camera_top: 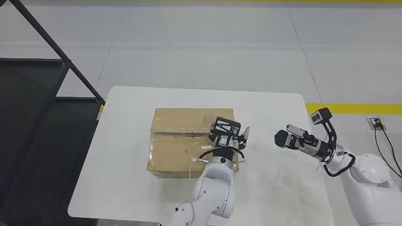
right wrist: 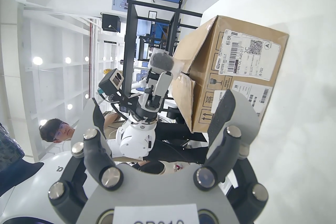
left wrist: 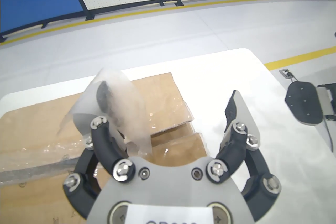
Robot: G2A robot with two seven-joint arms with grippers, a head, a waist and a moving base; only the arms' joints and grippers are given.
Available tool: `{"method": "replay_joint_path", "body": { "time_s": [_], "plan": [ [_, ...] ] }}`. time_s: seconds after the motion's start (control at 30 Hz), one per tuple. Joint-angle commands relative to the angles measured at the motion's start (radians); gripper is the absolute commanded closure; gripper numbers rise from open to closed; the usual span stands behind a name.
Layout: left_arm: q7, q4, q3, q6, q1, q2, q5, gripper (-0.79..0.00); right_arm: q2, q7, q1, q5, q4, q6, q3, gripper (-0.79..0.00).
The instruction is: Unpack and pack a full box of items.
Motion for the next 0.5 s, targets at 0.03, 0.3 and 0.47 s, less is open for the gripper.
{"method": "replay_joint_path", "body": {
  "time_s": [0.03, 0.3, 0.47],
  "plan": [
    [-0.016, 0.028, 0.022, -0.002, -0.011, -0.007, 0.105, -0.785, 0.005, -0.002, -0.028, 0.016, -0.005, -0.008, 0.025, -0.785],
    [-0.107, 0.076, 0.061, -0.030, -0.040, -0.031, 0.298, -0.785, 0.015, 0.009, -0.074, 0.051, -0.009, -0.030, 0.064, -0.785],
    [-0.155, 0.107, 0.083, -0.059, -0.052, -0.049, 0.393, -0.785, 0.019, 0.013, -0.084, 0.062, -0.005, -0.039, 0.071, -0.785]
  ]
}}
